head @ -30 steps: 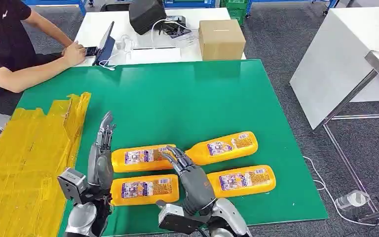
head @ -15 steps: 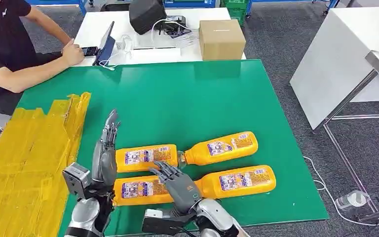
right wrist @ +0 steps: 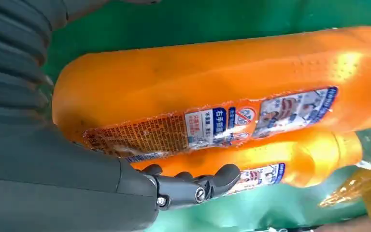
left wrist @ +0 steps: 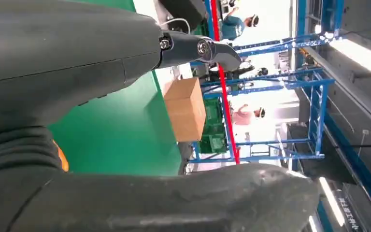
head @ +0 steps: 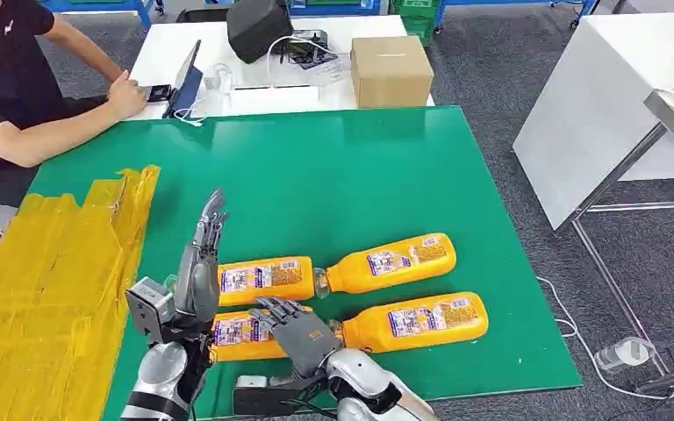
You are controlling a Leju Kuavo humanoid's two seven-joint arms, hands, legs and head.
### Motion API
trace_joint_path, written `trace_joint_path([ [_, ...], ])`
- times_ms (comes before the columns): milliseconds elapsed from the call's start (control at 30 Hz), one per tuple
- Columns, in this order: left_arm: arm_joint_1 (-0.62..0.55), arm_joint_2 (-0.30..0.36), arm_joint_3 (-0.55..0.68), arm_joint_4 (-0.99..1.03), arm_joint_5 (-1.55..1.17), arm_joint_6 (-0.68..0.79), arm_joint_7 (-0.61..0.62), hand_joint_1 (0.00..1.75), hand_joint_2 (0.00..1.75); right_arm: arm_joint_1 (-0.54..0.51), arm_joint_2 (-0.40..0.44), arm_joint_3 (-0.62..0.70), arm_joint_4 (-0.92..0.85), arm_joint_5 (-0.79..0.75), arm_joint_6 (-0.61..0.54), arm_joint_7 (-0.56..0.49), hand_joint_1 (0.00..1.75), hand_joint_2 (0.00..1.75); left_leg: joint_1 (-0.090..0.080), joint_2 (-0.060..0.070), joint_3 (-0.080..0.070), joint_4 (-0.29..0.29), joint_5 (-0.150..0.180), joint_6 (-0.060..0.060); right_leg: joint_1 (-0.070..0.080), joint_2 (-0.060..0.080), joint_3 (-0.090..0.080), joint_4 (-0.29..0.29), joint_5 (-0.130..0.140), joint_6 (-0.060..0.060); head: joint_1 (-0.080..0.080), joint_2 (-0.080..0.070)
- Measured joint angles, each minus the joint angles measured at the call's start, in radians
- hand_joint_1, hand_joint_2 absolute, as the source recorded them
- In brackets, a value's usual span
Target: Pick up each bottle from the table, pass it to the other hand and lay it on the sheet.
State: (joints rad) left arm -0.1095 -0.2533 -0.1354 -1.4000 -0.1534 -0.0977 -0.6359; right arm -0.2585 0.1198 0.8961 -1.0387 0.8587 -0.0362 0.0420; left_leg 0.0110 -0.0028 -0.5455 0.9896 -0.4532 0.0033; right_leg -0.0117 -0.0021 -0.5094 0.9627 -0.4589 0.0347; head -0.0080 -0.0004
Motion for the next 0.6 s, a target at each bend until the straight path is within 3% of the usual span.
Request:
trace_joint_path([
  [100, -0.005, -0.002, -0.008, 0.007, 0.006, -0.008, 0.009, 0.0, 0.0, -0.042, 0.017, 0.031, 0.071, 0.015, 0.021, 0.029, 1.75, 1.75, 0.0, 0.004, 0.005, 0.0, 0.0, 0.0, 0.0, 0.002, 0.002, 0.0, 0.0, 0.0, 0.0, 0.0],
  [267, -0.04, -0.004, -0.026, 0.038, 0.022, -0.011, 0.013, 0.0, 0.0, -0.128, 0.05, 0.081, 0.217, -0.027, 0.082, -0.011, 1.75, 1.75, 0.001, 0.006, 0.016, -0.001, -0.003, -0.002, 0.001, 0.005, 0.002, 0.0, 0.0, -0.002, 0.0, 0.0],
  [600, -0.052, -0.015, -0.027, 0.051, 0.072, 0.051, -0.021, 0.0, 0.0, -0.198, 0.07, 0.14, 0.311, -0.049, 0.142, -0.028, 1.75, 1.75, 0.001, 0.015, 0.021, -0.001, -0.002, -0.002, 0.001, 0.014, 0.011, 0.0, 0.002, -0.003, 0.0, 0.0],
])
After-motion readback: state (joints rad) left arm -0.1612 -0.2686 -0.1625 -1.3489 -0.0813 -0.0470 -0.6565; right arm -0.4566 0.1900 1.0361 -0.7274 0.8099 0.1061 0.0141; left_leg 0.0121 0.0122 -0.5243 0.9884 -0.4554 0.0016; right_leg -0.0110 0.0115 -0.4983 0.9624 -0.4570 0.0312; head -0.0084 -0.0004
